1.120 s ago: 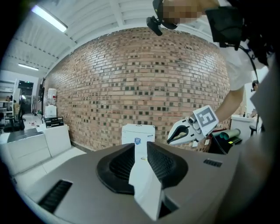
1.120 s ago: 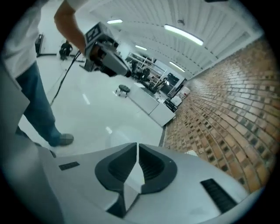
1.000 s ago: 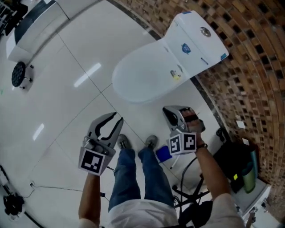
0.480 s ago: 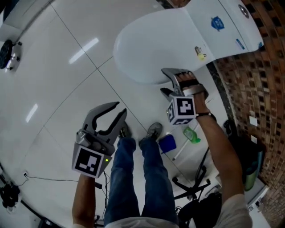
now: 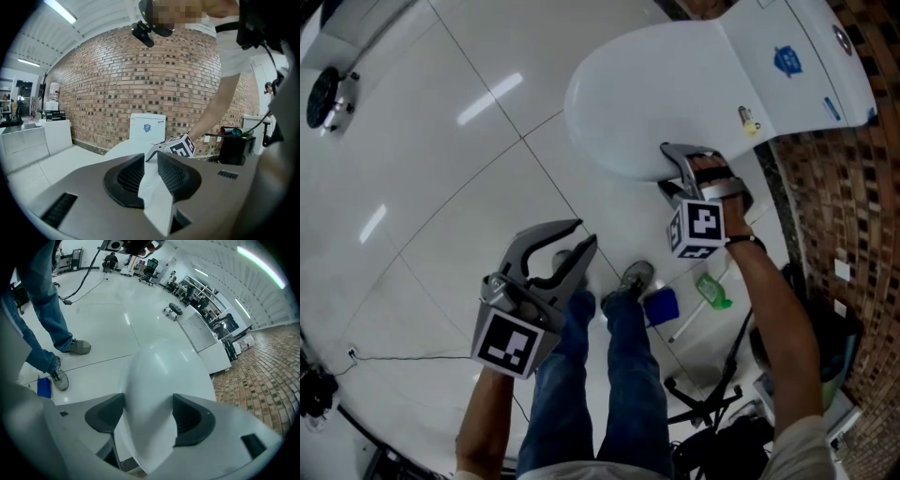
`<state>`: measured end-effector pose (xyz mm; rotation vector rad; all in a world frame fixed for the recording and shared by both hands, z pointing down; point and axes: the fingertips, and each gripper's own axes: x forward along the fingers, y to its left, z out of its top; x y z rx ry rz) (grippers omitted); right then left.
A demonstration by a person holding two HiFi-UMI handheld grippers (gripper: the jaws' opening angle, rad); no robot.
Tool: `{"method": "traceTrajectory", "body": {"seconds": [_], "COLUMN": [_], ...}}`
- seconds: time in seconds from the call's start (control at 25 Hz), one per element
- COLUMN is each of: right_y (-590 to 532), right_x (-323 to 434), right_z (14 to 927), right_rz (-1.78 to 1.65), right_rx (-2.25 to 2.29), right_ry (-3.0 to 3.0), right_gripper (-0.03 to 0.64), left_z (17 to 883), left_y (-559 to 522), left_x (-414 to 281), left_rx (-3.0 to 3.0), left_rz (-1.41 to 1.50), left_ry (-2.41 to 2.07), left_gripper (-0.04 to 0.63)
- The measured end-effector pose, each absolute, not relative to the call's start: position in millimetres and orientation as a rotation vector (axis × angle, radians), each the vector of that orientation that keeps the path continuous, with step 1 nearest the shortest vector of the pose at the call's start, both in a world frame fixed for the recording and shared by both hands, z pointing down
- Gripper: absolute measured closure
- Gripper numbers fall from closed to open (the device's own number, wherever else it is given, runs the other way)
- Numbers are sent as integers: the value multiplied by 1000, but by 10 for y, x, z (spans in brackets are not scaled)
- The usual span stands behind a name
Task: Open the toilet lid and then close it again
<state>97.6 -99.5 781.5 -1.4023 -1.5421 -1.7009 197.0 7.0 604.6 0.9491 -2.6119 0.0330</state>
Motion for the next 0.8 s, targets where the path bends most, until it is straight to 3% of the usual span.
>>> {"method": "traceTrajectory", "body": {"seconds": [0.28,0.36,0.48,0.52,0.6,0.8], "right_y": [-975,-1031,-1099,-1100,-1082,-1075], "right_x": [962,953,921,918,937,925], "right_z": [7446,7193,6962,6951,6982,7052], "right_rz": [-1546,-1478,-1413,-1406,-1404,-1388], "right_rx": [-1474,-1482,-1475,-1475,-1483,-1497], "right_ry": [-1631,-1715,-1790,-1792,-1780,-1784], "right_gripper": [306,333,359,359,359,359], "left_z": [6081,6208,6481,6588,6765,6892], "left_y": [96,192,336,373,399,144], "left_x": [1902,1867,1658,1528,1234,762], "left_rx": [917,894,870,847,815,922], "left_rz": [-231,-499,-1126,-1332,-1600,-1814], "left_ry": [-2608,-2557,-2398,-2328,-2219,-2042], "left_gripper": [500,497,490,470,287,284]}}
